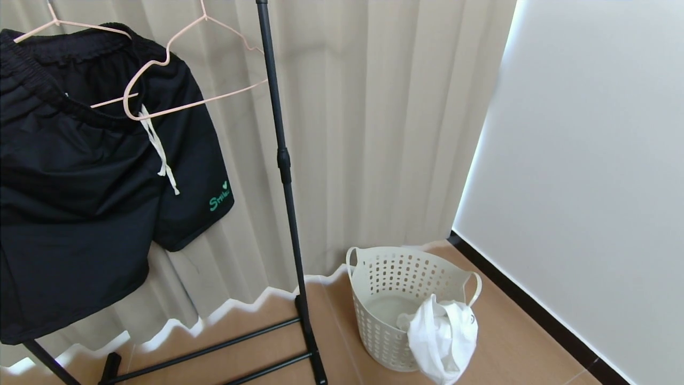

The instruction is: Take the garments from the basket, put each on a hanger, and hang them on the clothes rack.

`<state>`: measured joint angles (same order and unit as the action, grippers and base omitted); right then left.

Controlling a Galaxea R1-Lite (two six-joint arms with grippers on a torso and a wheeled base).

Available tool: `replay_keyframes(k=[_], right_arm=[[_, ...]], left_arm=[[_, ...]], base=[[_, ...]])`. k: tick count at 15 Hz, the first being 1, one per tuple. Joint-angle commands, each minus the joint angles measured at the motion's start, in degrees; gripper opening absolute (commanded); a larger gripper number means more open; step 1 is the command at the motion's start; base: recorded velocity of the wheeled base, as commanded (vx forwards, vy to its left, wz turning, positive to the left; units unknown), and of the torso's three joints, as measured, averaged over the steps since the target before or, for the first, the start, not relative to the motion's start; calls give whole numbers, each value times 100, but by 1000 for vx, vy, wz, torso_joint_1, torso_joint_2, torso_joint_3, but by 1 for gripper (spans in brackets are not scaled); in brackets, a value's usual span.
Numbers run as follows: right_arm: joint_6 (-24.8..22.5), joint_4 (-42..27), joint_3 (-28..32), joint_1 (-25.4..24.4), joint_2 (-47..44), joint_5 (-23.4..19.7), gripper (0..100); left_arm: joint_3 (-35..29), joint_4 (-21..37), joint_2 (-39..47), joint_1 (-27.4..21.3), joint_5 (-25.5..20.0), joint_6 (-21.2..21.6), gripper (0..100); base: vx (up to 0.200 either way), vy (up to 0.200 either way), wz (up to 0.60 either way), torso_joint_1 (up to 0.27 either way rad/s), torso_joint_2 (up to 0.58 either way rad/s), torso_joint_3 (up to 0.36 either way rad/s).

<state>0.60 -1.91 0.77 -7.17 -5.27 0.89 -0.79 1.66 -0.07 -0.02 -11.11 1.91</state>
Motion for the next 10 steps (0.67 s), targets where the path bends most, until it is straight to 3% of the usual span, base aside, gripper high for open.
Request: replay_keyframes(k=[1,10], right_arm=[[2,7,2,5,-9,-1,100],[2,7,2,5,-9,-1,100]], left_arm=[[0,1,7,-6,3,2,100],[-9,1,7,-15,3,-24,100]], base=[[0,0,0,0,0,0],[0,0,0,0,0,0]])
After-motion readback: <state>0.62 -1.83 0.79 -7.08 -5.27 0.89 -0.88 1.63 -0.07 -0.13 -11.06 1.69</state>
